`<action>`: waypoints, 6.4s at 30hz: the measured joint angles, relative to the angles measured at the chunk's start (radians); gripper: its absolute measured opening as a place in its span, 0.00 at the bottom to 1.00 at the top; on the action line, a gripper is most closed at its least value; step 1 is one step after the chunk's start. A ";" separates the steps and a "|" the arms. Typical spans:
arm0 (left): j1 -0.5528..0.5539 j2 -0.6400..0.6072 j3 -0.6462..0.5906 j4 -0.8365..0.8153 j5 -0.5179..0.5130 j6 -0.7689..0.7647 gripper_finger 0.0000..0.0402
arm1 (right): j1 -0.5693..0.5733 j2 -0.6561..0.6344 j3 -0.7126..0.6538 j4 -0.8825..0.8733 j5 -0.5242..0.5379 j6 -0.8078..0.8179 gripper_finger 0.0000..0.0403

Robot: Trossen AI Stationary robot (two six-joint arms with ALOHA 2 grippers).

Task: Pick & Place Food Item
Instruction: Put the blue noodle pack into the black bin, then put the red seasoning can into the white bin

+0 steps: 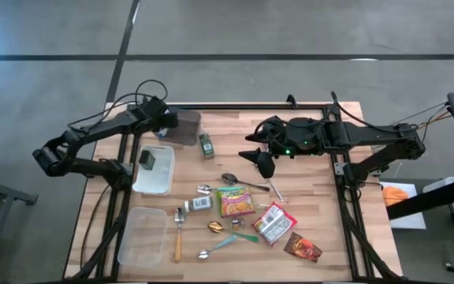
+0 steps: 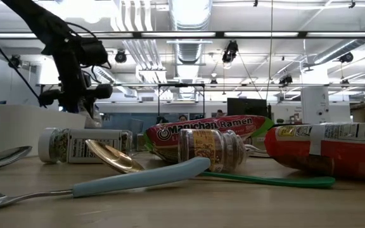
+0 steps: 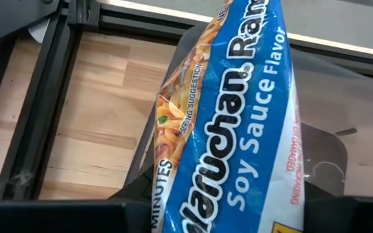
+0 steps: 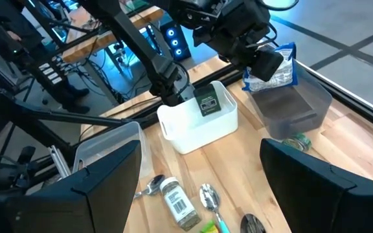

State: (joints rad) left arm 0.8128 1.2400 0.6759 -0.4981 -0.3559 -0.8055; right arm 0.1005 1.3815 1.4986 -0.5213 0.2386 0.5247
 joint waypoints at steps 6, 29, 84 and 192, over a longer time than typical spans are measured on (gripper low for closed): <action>0.000 0.000 -0.035 0.037 -0.010 -0.007 0.32 | 0.000 0.000 0.000 0.000 0.000 0.000 0.77; -0.002 0.000 -0.047 0.040 0.057 0.037 0.35 | 0.000 0.002 -0.003 -0.029 0.000 0.000 0.77; 0.000 -0.016 0.211 -0.120 0.161 0.260 0.88 | -0.003 0.002 -0.003 -0.157 0.113 0.216 0.77; -0.194 -0.038 0.553 -0.149 0.851 0.337 0.87 | -0.467 0.108 -0.484 -0.157 -0.109 0.251 0.92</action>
State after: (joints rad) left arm 0.6188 1.2022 1.2293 -0.6472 0.4950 -0.4686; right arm -0.3664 1.4899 1.0150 -0.6781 0.1300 0.7755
